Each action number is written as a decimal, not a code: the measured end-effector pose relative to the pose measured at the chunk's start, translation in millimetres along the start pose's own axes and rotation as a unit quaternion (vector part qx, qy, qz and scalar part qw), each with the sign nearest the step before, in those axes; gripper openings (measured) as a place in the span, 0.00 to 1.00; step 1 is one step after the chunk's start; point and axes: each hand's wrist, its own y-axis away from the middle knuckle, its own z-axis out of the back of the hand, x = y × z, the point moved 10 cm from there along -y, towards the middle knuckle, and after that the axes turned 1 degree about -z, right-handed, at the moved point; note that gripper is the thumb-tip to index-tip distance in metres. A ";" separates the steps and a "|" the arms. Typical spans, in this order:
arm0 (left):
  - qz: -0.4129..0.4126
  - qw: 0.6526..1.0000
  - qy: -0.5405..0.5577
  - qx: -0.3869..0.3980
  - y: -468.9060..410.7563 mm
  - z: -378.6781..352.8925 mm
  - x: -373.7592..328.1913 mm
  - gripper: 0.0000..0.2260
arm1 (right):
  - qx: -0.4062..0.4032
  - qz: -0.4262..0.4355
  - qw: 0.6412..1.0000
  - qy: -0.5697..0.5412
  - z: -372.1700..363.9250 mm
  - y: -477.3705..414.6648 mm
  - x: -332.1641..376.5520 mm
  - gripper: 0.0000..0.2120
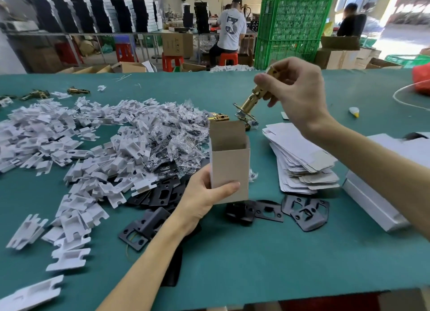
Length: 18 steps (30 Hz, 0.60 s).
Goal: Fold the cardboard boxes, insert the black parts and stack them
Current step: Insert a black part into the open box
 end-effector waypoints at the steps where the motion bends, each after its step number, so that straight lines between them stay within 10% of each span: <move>1: -0.001 1.000 -0.005 0.009 0.9 -1.9 -0.6 0.21 | 0.022 0.009 1.000 -0.009 -0.3 7.0 14.3 0.13; 18: -0.008 0.998 -0.063 0.009 -2.7 -0.9 -4.0 0.23 | 0.204 0.076 0.943 0.251 -58.1 78.8 45.1 0.10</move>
